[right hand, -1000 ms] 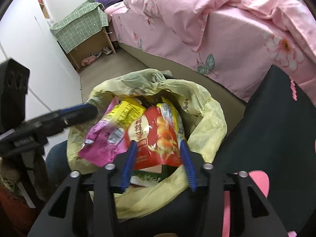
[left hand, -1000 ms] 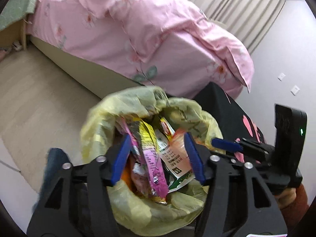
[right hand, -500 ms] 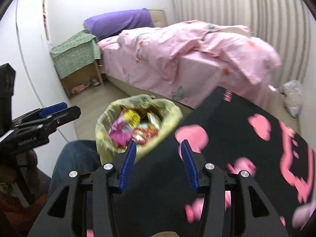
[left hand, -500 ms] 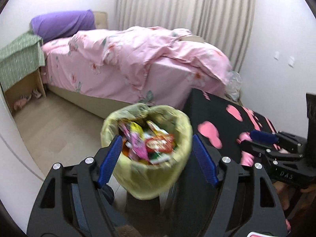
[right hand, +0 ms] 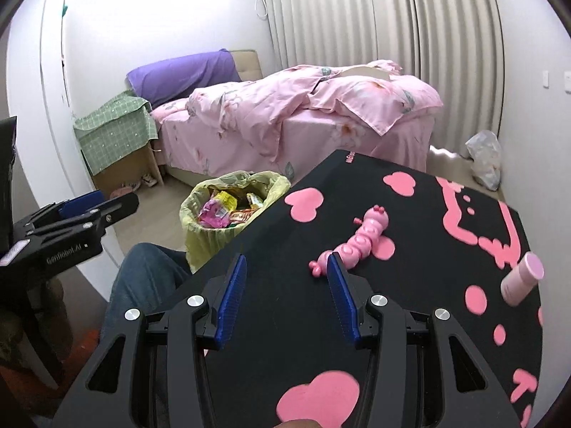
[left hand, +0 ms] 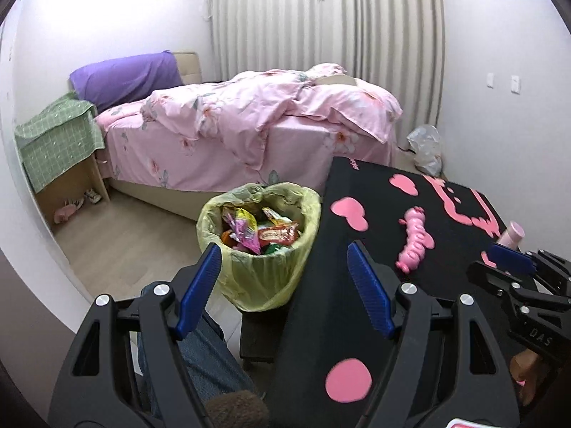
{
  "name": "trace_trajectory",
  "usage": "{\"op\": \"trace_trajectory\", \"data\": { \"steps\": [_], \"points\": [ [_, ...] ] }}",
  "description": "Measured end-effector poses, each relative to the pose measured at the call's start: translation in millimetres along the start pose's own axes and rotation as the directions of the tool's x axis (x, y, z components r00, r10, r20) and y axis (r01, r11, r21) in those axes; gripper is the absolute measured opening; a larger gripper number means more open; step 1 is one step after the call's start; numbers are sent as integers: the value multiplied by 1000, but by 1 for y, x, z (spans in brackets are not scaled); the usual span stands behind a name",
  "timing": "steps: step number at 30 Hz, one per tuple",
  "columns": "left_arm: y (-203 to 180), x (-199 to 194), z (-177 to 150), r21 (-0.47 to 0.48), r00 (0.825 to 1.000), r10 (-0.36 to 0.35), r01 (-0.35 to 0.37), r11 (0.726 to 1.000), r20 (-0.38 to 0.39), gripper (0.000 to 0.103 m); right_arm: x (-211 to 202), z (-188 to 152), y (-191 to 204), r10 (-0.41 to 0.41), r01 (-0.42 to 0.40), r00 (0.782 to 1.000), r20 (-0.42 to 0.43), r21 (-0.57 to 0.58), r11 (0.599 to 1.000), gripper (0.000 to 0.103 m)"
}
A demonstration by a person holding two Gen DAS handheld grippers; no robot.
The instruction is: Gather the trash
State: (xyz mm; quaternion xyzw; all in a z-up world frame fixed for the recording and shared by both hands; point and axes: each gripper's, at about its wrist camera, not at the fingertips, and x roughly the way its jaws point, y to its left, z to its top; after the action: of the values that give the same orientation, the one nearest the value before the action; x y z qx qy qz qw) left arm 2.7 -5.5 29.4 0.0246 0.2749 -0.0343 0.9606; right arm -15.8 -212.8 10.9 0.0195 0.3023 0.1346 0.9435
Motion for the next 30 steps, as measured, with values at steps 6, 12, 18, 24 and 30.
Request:
{"op": "trace_trajectory", "data": {
  "steps": [6, 12, 18, 24, 30],
  "points": [
    [-7, -12, -5, 19, 1000, -2, 2, 1000, 9, 69, -14, -11, 6, -23, 23, 1000, 1, -2, 1000, 45],
    [-9, -14, -3, 25, 1000, 5, -5, 1000, 18, 69, -14, -15, 6, -23, 23, 1000, -9, 4, 1000, 45],
    [-10, -16, -3, 29, 1000, 3, -4, 1000, 17, 69, -15, -15, 9, -26, 26, 1000, -3, 1, 1000, 45],
    [-13, -17, -4, 30, 1000, 7, -8, 1000, 17, 69, -17, -15, 7, -28, 28, 1000, -2, 5, 1000, 45],
    [-14, -16, -5, 35, 1000, 5, -5, 999, 15, 69, -17, -15, 7, -28, 28, 1000, -1, 3, 1000, 45]
  ]
}}
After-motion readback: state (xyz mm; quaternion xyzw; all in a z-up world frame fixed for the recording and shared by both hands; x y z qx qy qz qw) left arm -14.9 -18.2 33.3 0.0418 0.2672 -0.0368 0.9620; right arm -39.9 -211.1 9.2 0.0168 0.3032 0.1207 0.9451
